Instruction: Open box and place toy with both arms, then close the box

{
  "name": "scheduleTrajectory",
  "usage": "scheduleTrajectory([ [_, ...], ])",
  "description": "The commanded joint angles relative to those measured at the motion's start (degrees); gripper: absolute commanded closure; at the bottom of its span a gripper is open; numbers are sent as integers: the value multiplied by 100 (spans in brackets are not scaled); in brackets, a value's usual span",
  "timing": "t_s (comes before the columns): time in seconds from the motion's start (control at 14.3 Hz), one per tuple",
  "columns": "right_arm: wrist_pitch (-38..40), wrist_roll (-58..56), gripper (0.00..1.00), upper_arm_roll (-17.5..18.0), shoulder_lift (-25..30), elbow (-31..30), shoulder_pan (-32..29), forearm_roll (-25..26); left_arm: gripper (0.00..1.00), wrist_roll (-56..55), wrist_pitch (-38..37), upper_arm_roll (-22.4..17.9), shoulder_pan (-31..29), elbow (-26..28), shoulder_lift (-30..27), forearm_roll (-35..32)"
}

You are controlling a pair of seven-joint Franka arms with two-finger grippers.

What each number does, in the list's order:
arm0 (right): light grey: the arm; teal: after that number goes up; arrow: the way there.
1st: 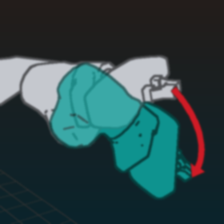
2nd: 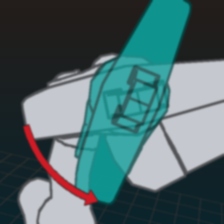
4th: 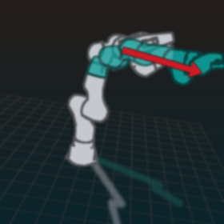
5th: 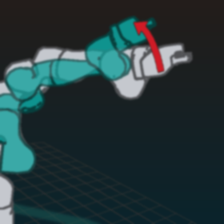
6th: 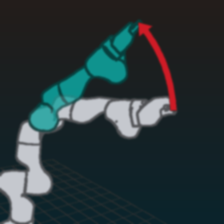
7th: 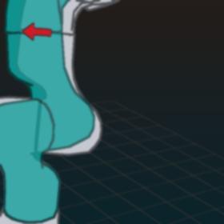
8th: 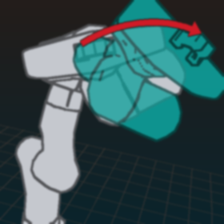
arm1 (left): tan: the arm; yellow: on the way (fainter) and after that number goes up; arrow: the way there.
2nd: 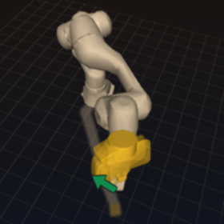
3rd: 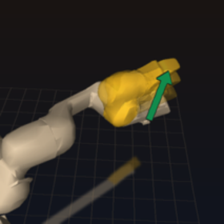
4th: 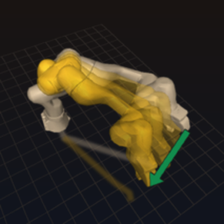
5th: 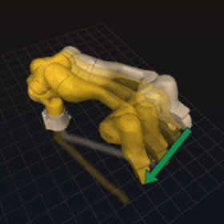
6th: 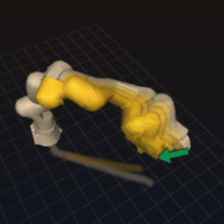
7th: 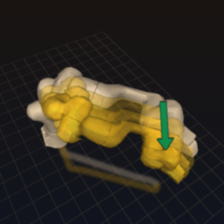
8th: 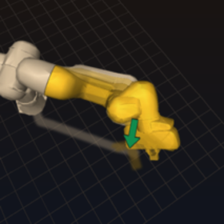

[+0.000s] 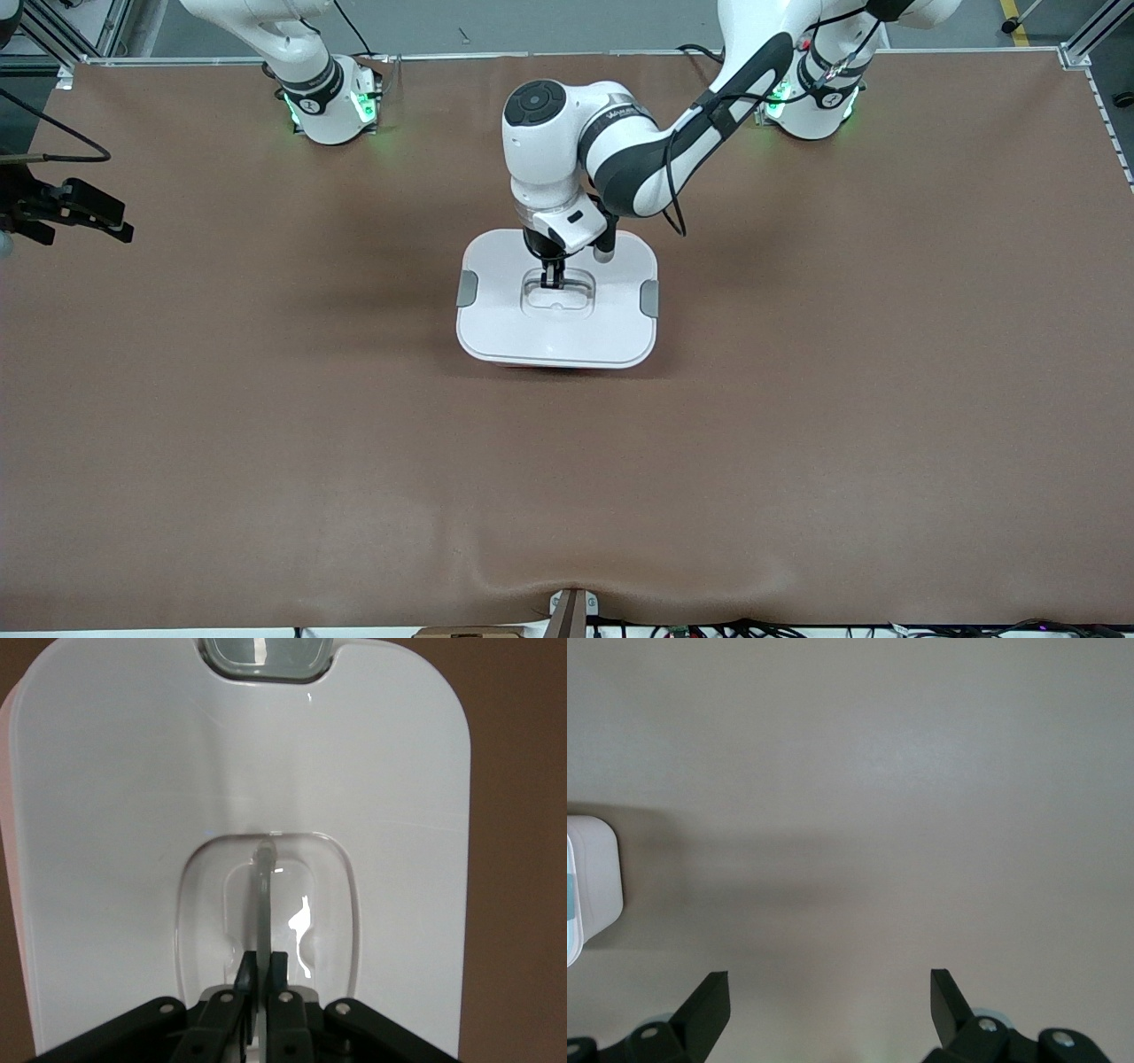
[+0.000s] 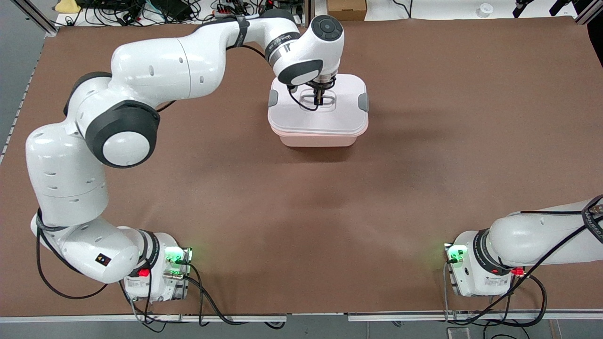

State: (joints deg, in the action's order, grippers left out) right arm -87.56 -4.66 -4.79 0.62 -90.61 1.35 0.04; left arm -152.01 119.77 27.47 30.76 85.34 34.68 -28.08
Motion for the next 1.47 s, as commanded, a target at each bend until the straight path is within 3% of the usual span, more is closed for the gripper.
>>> scheduleTrajectory([
  [0.0,81,-35,0,-5,-9,79,24,31,100,-101,20,-14,53,-79,74,-172],
  [1.19,64,-105,0,-5,-18,79,24,5,100,-101,37,-14,53,-71,162,-189],
  [1.26,64,-114,0,-5,-18,79,32,5,98,-101,37,-14,53,-71,154,-189],
  [1.4,64,-115,0,-5,-18,79,32,-4,81,-101,37,-14,44,-79,119,-163],
])
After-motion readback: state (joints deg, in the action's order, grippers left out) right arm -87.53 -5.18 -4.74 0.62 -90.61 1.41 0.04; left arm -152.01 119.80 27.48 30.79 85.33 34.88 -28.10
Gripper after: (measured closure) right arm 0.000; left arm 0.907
